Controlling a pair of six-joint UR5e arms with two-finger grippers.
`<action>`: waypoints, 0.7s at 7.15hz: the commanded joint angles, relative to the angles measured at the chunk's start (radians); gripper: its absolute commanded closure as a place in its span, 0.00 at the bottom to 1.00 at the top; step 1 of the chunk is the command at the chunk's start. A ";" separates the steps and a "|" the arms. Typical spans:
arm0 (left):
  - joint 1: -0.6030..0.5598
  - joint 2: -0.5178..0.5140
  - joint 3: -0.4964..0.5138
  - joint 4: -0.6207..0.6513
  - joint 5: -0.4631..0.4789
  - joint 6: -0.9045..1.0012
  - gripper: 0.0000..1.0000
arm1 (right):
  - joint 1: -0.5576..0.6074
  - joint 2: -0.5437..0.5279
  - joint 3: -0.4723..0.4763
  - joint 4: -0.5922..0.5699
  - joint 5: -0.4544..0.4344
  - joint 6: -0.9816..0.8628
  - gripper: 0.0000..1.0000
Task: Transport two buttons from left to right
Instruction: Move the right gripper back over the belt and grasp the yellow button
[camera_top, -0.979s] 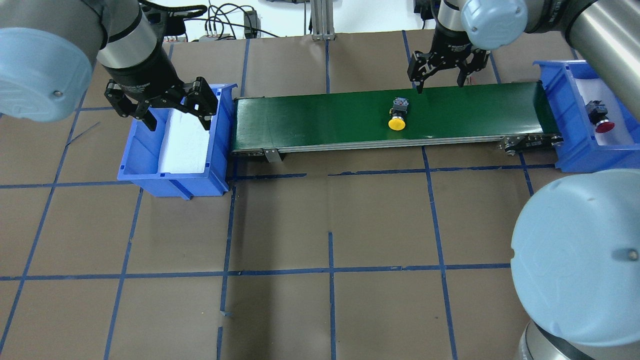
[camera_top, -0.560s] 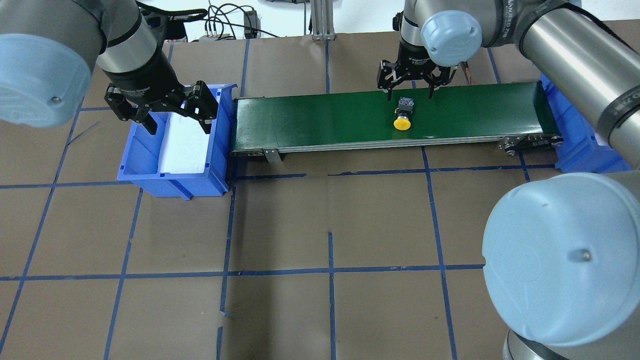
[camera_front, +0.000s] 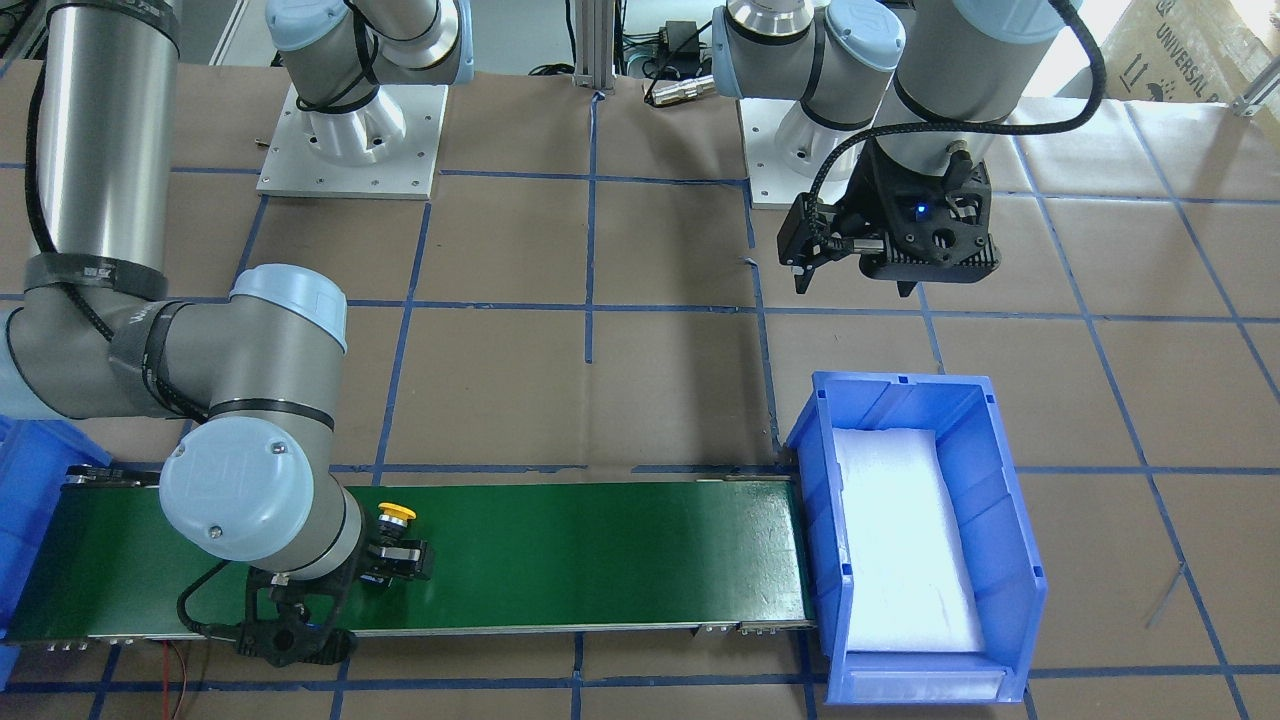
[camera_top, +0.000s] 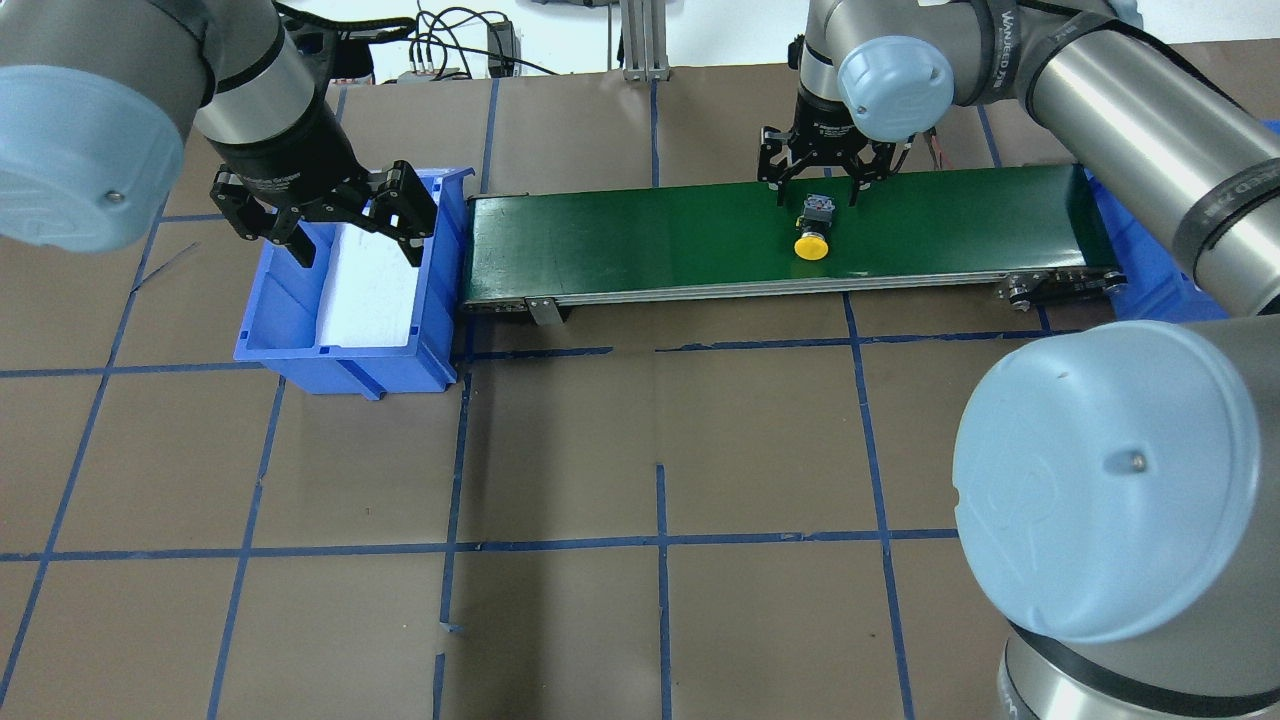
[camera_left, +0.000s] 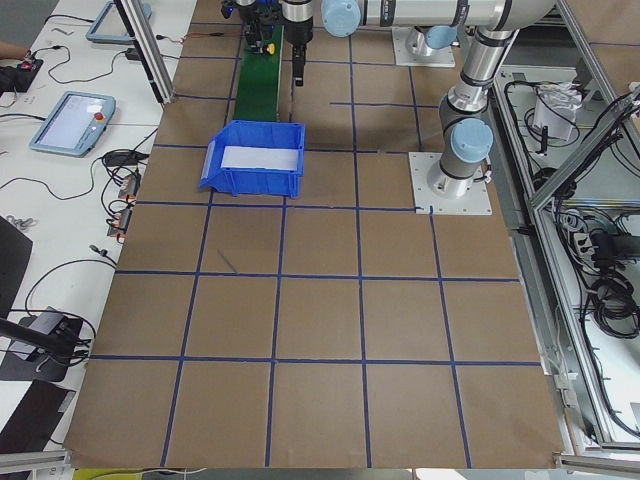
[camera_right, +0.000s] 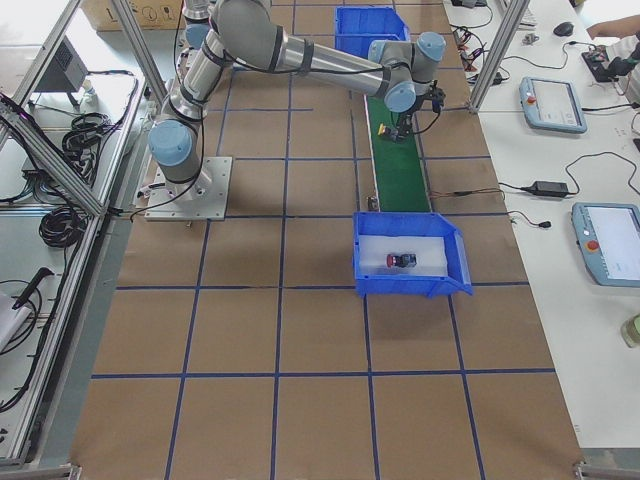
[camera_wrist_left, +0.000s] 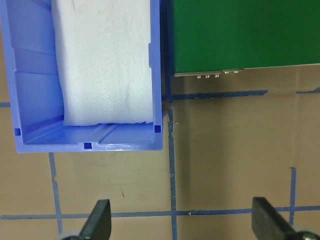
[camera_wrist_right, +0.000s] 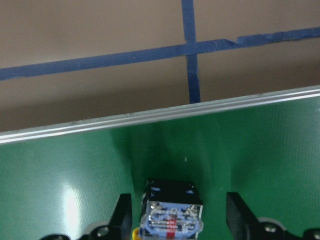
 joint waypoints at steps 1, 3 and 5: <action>0.001 0.004 -0.003 0.000 0.002 -0.001 0.00 | -0.010 0.010 -0.004 0.003 -0.007 -0.003 0.55; 0.001 0.024 -0.014 0.000 0.009 -0.006 0.00 | -0.018 -0.006 -0.017 0.043 -0.007 -0.010 0.78; 0.001 -0.005 0.010 0.000 0.008 -0.009 0.00 | -0.043 -0.026 -0.110 0.161 -0.013 -0.066 0.86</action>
